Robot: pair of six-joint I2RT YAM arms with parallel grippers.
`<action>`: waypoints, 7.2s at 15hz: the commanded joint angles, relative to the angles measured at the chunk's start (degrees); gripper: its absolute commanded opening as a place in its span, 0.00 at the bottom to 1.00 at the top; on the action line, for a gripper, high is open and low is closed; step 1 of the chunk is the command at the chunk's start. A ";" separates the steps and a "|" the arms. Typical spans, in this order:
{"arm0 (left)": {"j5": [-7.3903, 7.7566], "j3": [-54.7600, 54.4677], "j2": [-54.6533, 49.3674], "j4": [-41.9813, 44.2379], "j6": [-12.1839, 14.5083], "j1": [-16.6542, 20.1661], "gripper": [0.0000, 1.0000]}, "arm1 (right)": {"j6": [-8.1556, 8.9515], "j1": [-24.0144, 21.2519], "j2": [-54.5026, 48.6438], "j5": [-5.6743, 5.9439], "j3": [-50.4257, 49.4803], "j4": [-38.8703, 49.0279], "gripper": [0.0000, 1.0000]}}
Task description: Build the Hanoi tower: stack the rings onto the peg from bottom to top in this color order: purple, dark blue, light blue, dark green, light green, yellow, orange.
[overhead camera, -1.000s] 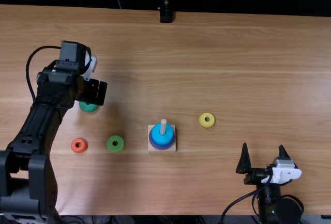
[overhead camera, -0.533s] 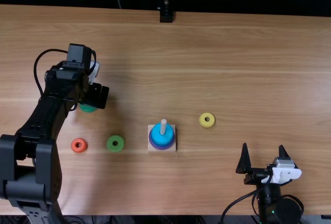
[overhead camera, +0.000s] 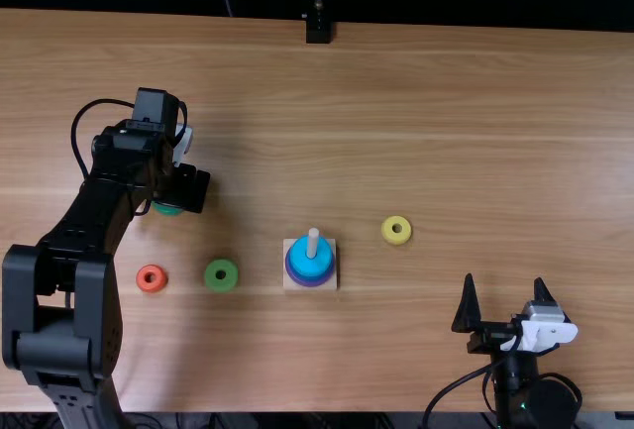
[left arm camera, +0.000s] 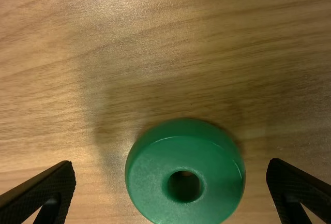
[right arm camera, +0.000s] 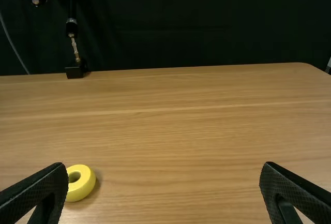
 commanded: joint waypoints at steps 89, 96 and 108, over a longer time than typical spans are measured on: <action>-0.20 18.47 -19.72 -18.59 -30.82 -20.83 1.00 | -0.28 -0.64 -0.40 -0.20 -0.42 -0.47 1.00; 0.43 -15.37 -29.57 -1.71 -8.35 -19.60 1.00 | -0.28 -0.64 -0.40 -0.09 -0.33 -0.47 1.00; 0.33 -24.86 -21.04 4.72 -8.24 -18.98 1.00 | -0.28 -0.64 -0.40 -0.09 -0.33 -0.47 1.00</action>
